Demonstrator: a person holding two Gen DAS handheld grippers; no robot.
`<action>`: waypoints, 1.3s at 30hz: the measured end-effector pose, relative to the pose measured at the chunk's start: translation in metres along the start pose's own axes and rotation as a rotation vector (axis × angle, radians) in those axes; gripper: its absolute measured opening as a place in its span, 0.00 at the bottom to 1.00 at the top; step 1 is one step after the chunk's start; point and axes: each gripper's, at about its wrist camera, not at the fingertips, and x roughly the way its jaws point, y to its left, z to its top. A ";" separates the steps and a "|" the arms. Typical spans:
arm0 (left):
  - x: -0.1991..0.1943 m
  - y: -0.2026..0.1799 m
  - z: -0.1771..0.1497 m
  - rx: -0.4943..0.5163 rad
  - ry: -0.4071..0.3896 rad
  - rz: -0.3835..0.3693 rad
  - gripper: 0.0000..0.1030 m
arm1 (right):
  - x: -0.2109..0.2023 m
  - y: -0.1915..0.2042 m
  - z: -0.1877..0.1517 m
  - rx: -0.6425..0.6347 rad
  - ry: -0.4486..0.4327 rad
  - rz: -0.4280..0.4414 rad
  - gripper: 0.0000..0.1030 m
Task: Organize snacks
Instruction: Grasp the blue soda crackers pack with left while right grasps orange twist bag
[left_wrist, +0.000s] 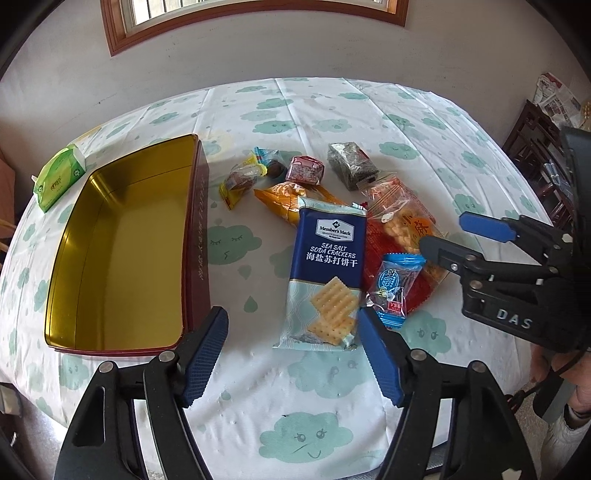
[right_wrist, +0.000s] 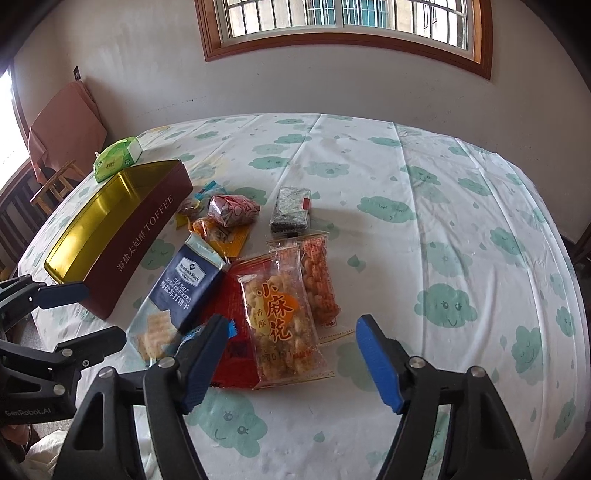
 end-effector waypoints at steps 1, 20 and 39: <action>0.000 -0.001 0.000 0.007 -0.001 -0.002 0.66 | 0.004 0.000 0.001 -0.004 0.010 0.001 0.64; 0.034 -0.017 0.019 0.043 0.079 -0.059 0.66 | 0.030 0.001 0.007 -0.037 0.050 0.037 0.36; 0.063 -0.013 0.030 0.008 0.122 -0.098 0.51 | 0.011 -0.053 -0.016 0.082 0.059 -0.039 0.35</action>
